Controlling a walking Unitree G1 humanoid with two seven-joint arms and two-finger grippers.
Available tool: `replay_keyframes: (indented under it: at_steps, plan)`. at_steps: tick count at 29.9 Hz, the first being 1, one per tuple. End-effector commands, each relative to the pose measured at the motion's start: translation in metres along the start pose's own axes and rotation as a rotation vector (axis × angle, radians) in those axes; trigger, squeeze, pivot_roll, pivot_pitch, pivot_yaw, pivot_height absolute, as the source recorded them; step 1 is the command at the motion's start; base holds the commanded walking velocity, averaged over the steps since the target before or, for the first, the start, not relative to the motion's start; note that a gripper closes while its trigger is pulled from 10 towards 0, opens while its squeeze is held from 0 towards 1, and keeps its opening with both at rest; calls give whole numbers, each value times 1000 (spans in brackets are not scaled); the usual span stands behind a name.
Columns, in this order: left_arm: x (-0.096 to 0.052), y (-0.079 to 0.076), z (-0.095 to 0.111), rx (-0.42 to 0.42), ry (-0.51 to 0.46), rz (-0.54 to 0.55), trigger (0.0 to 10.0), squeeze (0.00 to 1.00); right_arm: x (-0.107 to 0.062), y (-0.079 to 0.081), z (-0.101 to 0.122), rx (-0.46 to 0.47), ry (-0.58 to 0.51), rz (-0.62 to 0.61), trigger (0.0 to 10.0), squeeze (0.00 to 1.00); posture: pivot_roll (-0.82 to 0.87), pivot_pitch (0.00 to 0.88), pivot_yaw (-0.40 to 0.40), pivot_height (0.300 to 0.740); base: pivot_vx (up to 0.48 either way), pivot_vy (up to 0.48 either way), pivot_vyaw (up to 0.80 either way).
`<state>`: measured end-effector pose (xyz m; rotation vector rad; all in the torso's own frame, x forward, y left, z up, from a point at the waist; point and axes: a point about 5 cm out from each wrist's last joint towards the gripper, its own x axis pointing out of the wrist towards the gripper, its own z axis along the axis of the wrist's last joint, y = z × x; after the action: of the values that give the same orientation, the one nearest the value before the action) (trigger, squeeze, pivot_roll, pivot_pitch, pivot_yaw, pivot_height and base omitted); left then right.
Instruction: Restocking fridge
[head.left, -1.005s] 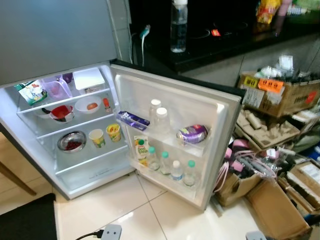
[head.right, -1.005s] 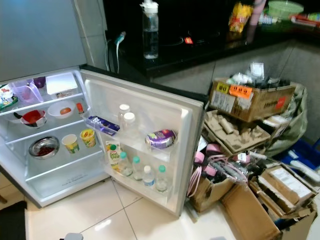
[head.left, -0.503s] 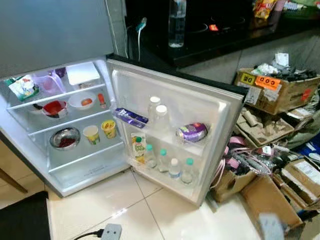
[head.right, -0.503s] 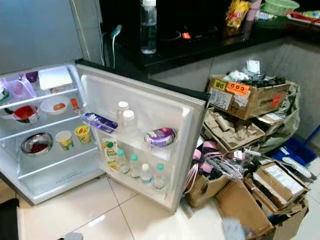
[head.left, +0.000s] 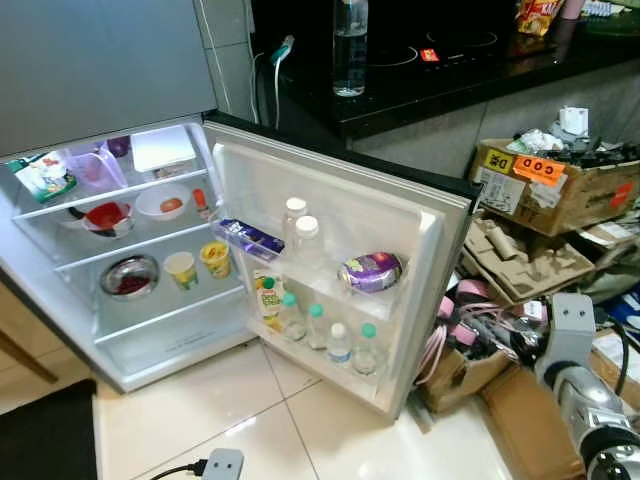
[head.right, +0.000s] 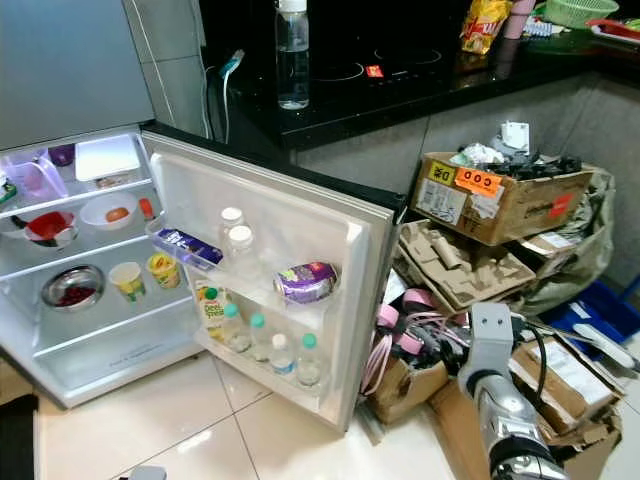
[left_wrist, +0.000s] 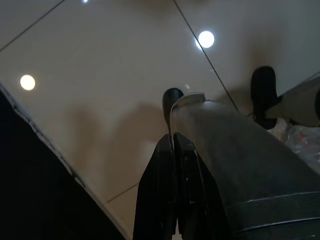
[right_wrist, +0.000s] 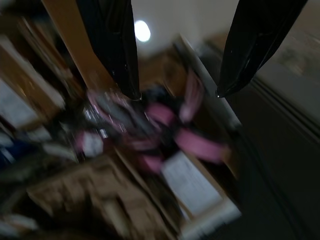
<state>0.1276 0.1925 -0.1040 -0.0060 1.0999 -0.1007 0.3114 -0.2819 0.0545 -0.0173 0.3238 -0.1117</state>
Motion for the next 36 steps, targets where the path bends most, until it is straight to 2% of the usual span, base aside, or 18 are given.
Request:
replay_keyframes:
  at_steps: [1,3,11,12,13,14,20,23,28,34,36]
  plan:
    - [-1,-1,-9,0,31,-3,10000,0,7,-2,33,19,-131,-5,10000,0,-91,0,3,740,0,0,800]
    - [-1,-1,-9,-3,30,-4,10000,0,9,-6,49,26,-186,-19,10000,0,-86,0,0,740,0,0,800]
    - [-2,-1,-10,-5,31,-5,10000,0,8,-14,55,16,-207,-50,10000,0,-88,0,0,740,0,0,800]
    - [-2,-1,-11,-6,33,-5,10000,0,1,-31,40,15,-148,-132,10000,0,-85,0,-6,740,0,0,0]
    - [-2,-1,-11,-6,33,-5,10000,0,1,-31,40,15,-148,-132,10000,0,-85,0,-6,740,0,0,0]
    - [-2,-1,-11,-6,32,-6,10000,0,-3,-39,33,21,-118,-174,10000,0,-85,0,-6,740,0,0,0]
    - [-2,-2,-11,5,31,-16,10000,0,-14,-58,16,40,-63,-255,10000,0,-86,0,-5,740,0,0,0]
    - [-2,-3,-11,8,32,-19,10000,0,-16,-61,14,44,-57,-265,10000,0,-86,0,-5,740,0,0,0]
    - [-1,-4,-11,27,38,-32,10000,0,-17,-66,16,64,-68,-283,10000,0,-89,0,-3,740,0,-465,0]
    - [-1,-4,-9,19,33,-28,10000,0,-14,-62,24,74,-97,-261,10000,0,-90,0,-5,740,0,-458,0]
    - [-1,-5,-10,-5,28,-30,10000,0,-13,-60,26,55,-102,-238,10000,0,-90,0,-5,740,0,0,778]
